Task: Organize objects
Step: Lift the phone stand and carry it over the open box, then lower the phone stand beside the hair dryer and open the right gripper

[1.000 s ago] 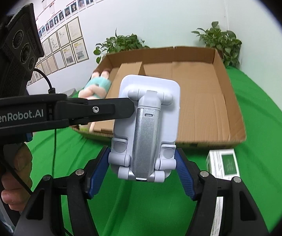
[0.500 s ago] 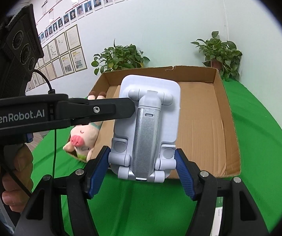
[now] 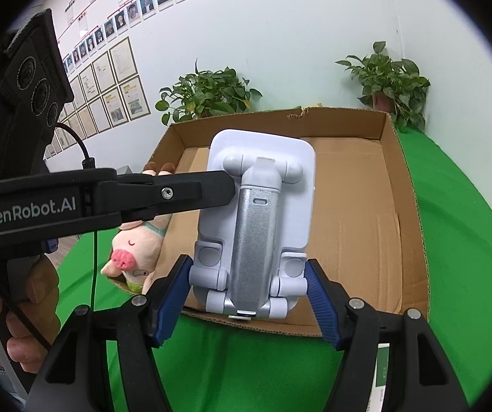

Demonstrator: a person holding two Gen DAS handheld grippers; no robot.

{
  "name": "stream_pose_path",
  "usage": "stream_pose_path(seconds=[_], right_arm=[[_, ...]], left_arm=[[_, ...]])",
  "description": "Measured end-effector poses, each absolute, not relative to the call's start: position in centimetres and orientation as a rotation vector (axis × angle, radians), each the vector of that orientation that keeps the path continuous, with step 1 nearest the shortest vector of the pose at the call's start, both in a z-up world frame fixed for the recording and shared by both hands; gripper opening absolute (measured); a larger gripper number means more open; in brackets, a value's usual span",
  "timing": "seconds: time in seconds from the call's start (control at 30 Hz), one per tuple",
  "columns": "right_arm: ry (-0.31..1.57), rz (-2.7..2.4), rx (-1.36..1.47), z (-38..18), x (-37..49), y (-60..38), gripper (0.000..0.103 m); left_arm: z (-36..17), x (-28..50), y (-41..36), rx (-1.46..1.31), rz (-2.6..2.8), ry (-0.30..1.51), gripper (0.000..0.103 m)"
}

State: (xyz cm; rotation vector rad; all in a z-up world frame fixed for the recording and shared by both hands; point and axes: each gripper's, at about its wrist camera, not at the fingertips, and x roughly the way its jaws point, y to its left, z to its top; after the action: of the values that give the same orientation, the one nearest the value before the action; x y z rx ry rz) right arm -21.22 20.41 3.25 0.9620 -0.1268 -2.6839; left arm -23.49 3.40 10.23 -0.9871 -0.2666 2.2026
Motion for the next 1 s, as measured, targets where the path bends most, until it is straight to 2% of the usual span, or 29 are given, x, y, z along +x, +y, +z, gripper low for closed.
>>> stream_pose_path(seconds=[0.4,0.87,1.0], right_arm=[[-0.215,-2.577,1.129,-0.9,-25.9,22.4,0.065],[-0.272,-2.425,1.361,-8.0,-29.6,22.6,0.065],[-0.268,-2.409,1.405,-9.4,-29.9,22.2,0.065]], left_arm=[[4.2,-29.1,6.0,-1.182,2.168,-0.272,0.011],[-4.3,-33.4,6.7,-1.446,2.143,-0.279,0.012],[-5.2,-33.3,6.7,-1.457,2.124,-0.264,0.011]])
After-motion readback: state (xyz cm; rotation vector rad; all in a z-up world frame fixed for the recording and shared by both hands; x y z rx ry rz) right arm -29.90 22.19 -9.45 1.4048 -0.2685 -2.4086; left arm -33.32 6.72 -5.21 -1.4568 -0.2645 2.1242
